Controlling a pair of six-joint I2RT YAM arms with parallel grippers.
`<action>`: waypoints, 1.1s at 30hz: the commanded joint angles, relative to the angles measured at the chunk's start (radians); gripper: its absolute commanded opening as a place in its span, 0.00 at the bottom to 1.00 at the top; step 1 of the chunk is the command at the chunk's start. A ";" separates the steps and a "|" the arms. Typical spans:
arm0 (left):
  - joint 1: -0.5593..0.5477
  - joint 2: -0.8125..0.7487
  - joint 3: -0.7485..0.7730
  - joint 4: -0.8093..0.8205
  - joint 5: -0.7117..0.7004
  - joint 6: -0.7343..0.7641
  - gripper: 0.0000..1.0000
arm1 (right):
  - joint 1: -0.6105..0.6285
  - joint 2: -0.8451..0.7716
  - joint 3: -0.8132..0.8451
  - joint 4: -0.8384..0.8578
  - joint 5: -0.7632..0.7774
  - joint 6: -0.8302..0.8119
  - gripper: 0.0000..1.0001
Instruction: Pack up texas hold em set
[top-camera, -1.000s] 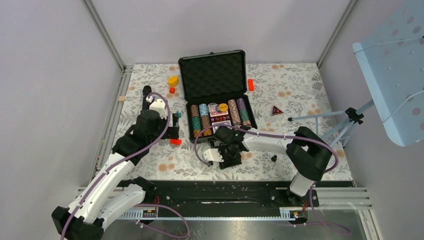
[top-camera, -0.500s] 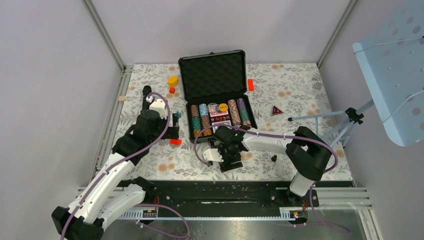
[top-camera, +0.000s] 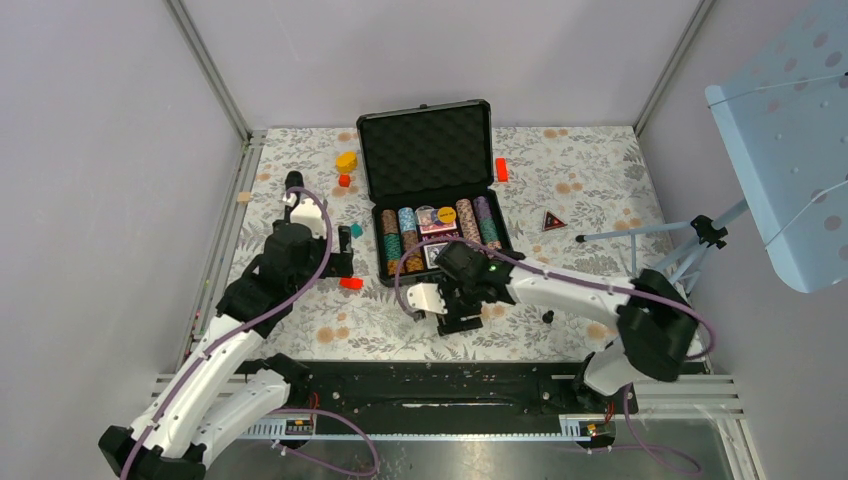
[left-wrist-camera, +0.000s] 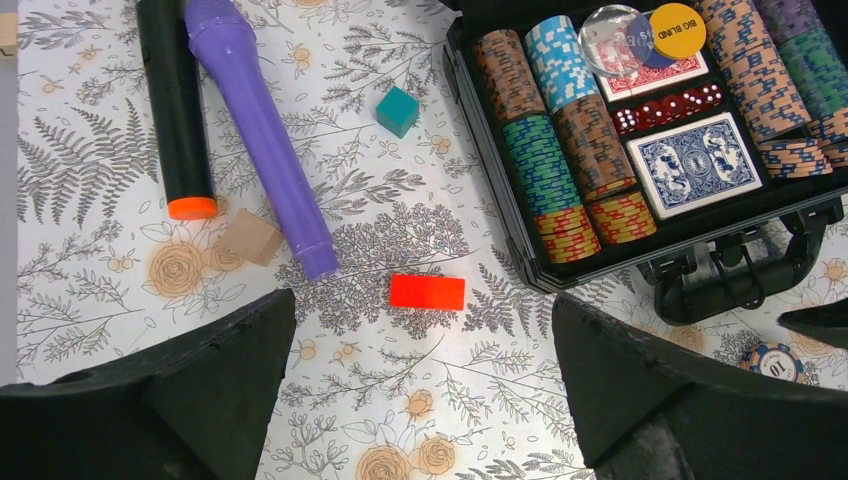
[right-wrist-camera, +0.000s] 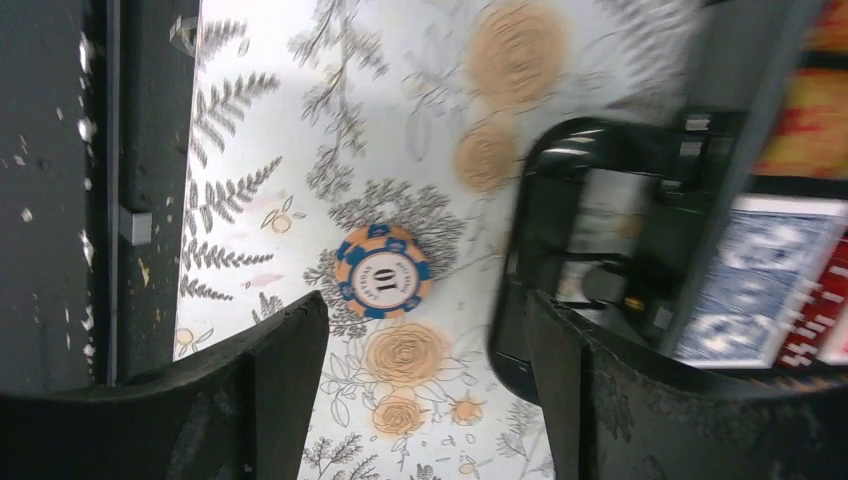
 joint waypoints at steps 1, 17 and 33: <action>0.005 -0.014 -0.006 0.046 -0.029 -0.012 0.99 | 0.009 -0.167 -0.029 0.146 -0.004 0.184 0.80; 0.004 -0.002 -0.007 0.046 -0.018 -0.015 0.99 | 0.009 -0.202 0.121 -0.060 0.596 1.321 0.78; 0.004 0.011 -0.007 0.050 0.001 -0.013 0.99 | 0.012 -0.163 -0.128 0.131 0.516 1.600 0.99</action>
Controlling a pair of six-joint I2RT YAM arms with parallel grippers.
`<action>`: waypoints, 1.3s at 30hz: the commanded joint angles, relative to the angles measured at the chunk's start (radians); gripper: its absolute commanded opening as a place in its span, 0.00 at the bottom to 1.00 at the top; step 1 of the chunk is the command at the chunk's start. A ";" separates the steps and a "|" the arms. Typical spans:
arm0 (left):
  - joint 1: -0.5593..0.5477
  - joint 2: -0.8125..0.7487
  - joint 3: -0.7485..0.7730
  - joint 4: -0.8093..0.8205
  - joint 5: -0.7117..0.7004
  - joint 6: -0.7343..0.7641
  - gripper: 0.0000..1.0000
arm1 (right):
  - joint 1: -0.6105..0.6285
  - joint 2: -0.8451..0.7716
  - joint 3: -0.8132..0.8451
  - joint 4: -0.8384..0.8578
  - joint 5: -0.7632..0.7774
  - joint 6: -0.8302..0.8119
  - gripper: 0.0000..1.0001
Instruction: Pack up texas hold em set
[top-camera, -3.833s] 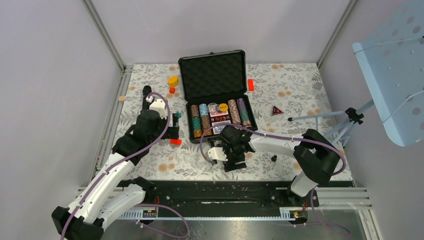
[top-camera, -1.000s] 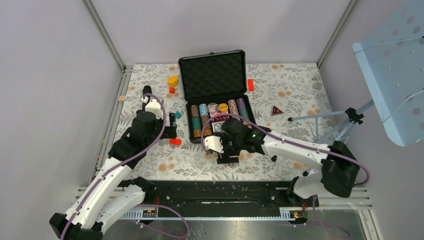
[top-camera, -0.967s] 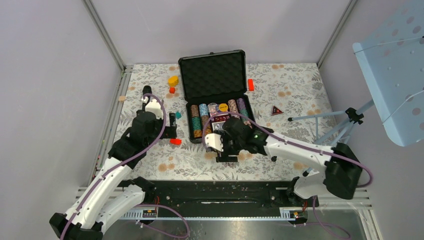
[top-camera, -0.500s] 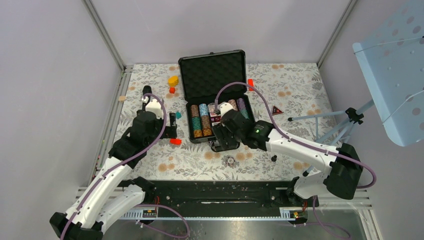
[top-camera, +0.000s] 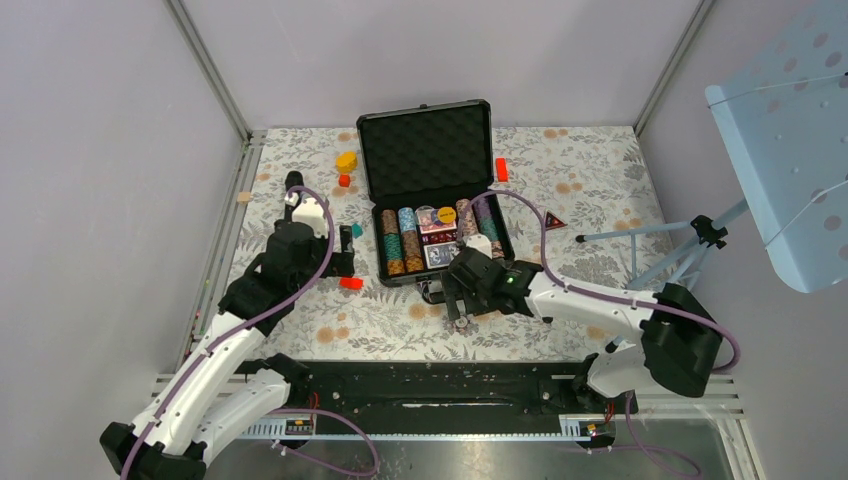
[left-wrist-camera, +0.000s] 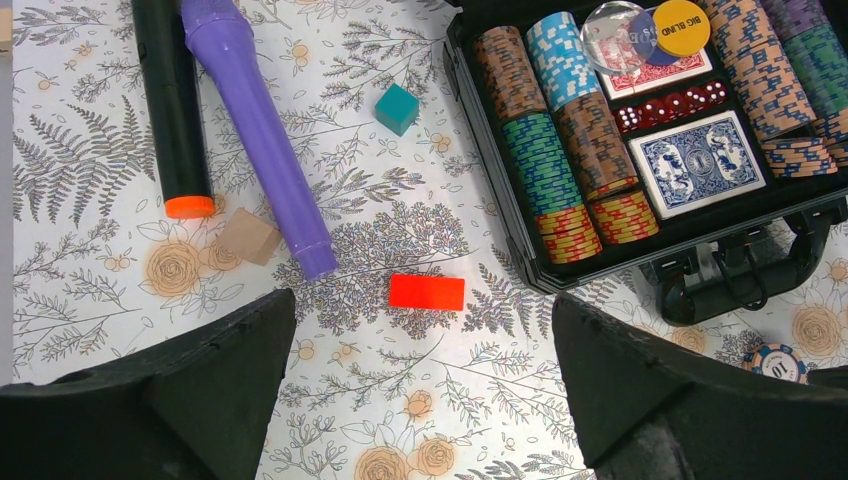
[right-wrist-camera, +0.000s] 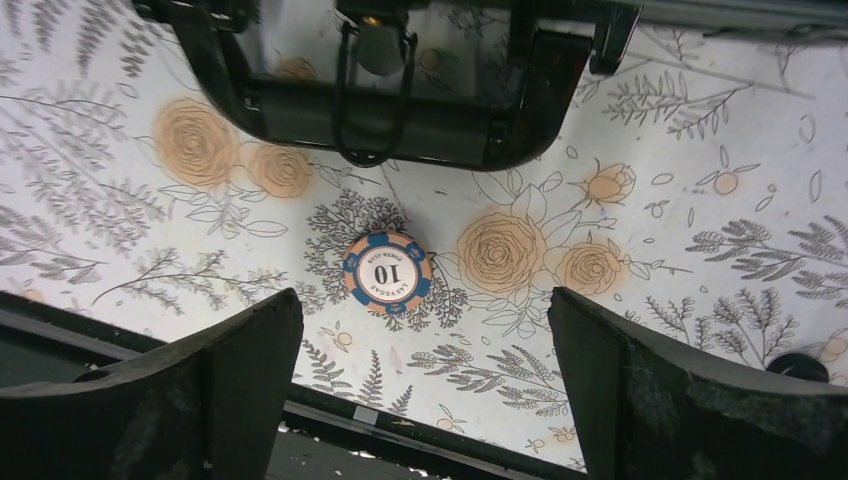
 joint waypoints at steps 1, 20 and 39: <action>0.004 0.006 -0.006 0.042 0.007 -0.010 0.99 | 0.008 0.058 -0.001 0.035 0.018 0.072 0.99; 0.004 0.007 -0.007 0.043 0.016 -0.007 0.99 | 0.090 0.260 0.062 0.024 -0.043 0.085 0.82; 0.004 0.006 -0.007 0.043 0.019 -0.007 0.99 | 0.127 0.345 0.098 -0.108 0.043 0.096 0.68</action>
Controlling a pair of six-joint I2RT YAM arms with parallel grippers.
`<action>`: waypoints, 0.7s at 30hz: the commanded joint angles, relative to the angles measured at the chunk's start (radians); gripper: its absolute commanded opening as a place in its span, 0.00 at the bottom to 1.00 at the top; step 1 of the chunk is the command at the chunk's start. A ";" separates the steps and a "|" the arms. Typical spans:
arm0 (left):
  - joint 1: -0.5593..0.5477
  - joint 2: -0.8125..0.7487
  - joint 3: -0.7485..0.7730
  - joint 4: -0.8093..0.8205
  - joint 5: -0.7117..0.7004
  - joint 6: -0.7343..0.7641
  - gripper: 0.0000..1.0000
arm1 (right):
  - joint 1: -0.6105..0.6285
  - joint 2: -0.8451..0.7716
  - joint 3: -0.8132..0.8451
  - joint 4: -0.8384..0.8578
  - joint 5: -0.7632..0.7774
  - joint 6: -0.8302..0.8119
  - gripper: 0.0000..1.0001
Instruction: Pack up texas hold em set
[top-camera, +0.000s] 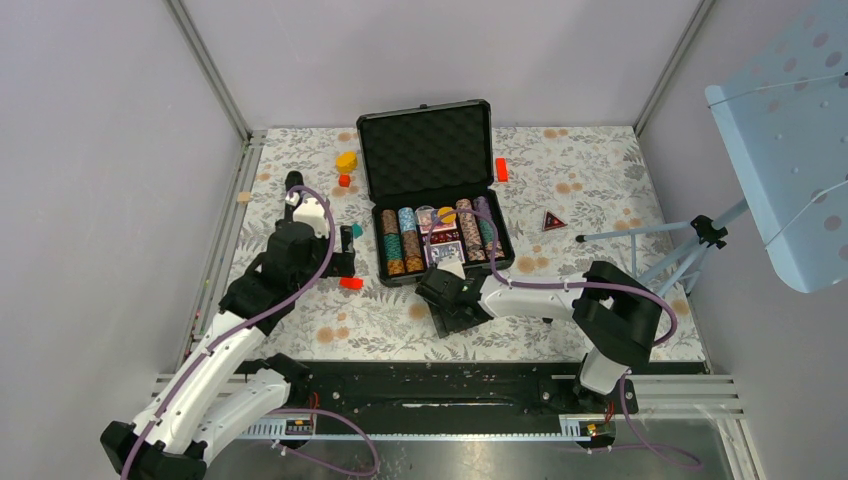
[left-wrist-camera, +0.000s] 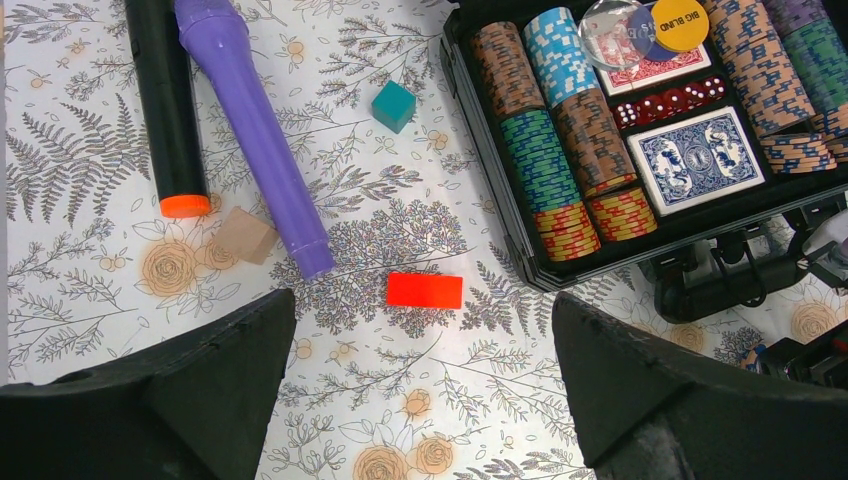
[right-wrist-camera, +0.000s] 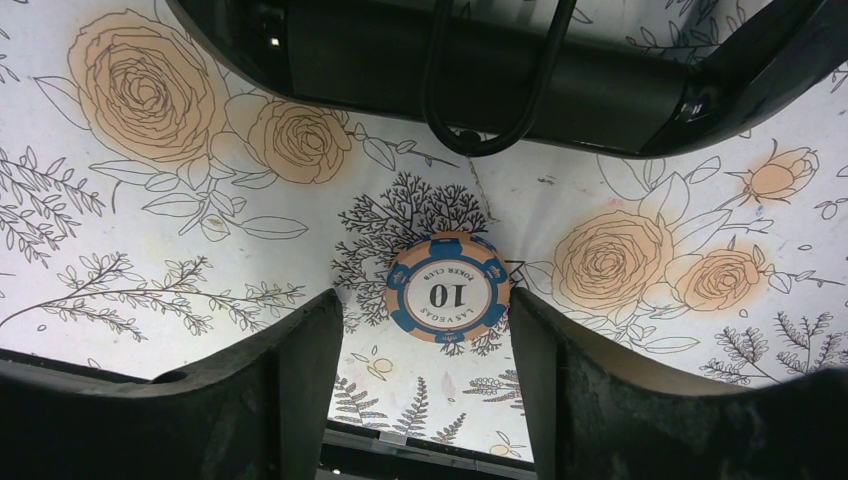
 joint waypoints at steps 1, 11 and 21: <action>0.003 0.000 -0.007 0.042 0.009 -0.007 0.99 | 0.008 0.038 -0.002 -0.071 0.043 0.021 0.67; 0.003 0.002 -0.008 0.043 0.010 -0.008 0.99 | 0.008 0.048 -0.014 -0.071 0.045 0.035 0.63; 0.003 0.006 -0.008 0.043 0.008 -0.007 0.99 | -0.006 0.050 -0.046 -0.067 0.033 0.055 0.60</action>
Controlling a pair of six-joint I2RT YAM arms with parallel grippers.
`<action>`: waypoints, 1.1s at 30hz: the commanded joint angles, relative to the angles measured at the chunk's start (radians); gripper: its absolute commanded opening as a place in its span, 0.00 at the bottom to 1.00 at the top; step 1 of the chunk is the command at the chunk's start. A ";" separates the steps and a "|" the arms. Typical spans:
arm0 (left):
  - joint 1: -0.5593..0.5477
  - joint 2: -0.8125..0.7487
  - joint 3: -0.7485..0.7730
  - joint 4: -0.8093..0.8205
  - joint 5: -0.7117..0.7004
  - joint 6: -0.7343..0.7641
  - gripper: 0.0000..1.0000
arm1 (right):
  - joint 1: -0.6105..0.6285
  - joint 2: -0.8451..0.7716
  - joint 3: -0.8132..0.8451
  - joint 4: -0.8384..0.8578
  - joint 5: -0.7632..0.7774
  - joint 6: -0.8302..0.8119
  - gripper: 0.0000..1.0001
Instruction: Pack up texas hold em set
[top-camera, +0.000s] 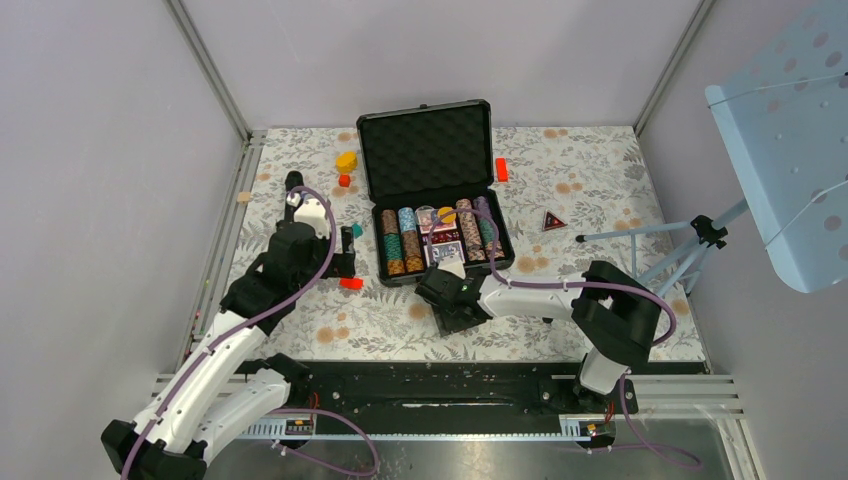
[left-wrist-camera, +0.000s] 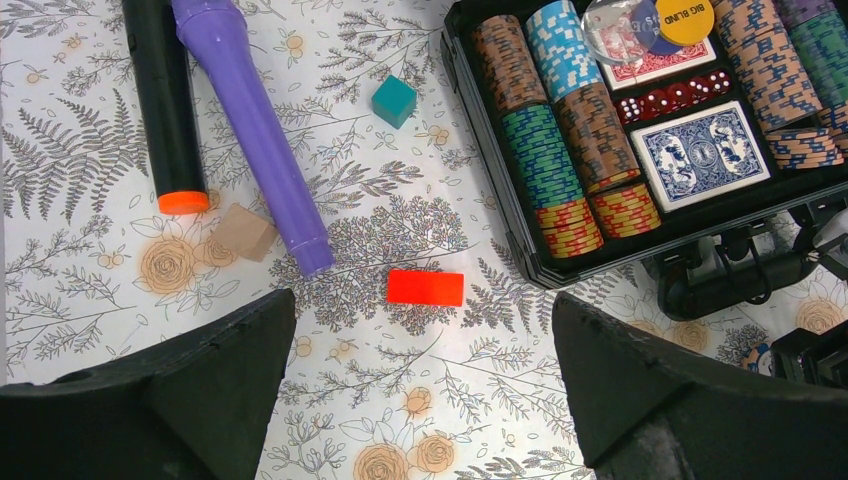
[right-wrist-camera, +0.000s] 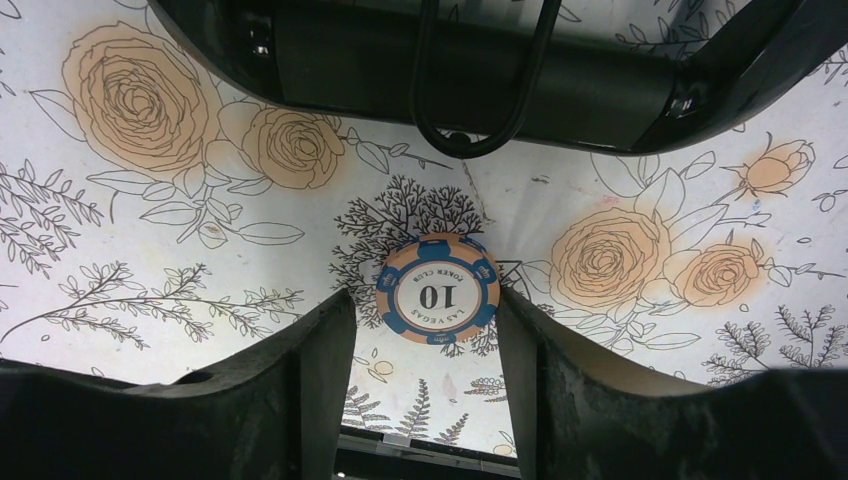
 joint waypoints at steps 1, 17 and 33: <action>0.003 0.006 -0.002 0.042 0.008 -0.008 0.99 | -0.009 0.041 -0.055 -0.055 0.022 0.030 0.59; 0.004 0.016 -0.001 0.043 0.014 -0.007 0.99 | -0.048 0.017 -0.125 -0.037 0.002 0.023 0.53; 0.004 0.020 -0.003 0.042 0.021 -0.007 0.99 | -0.050 0.046 -0.096 -0.097 -0.003 -0.027 0.54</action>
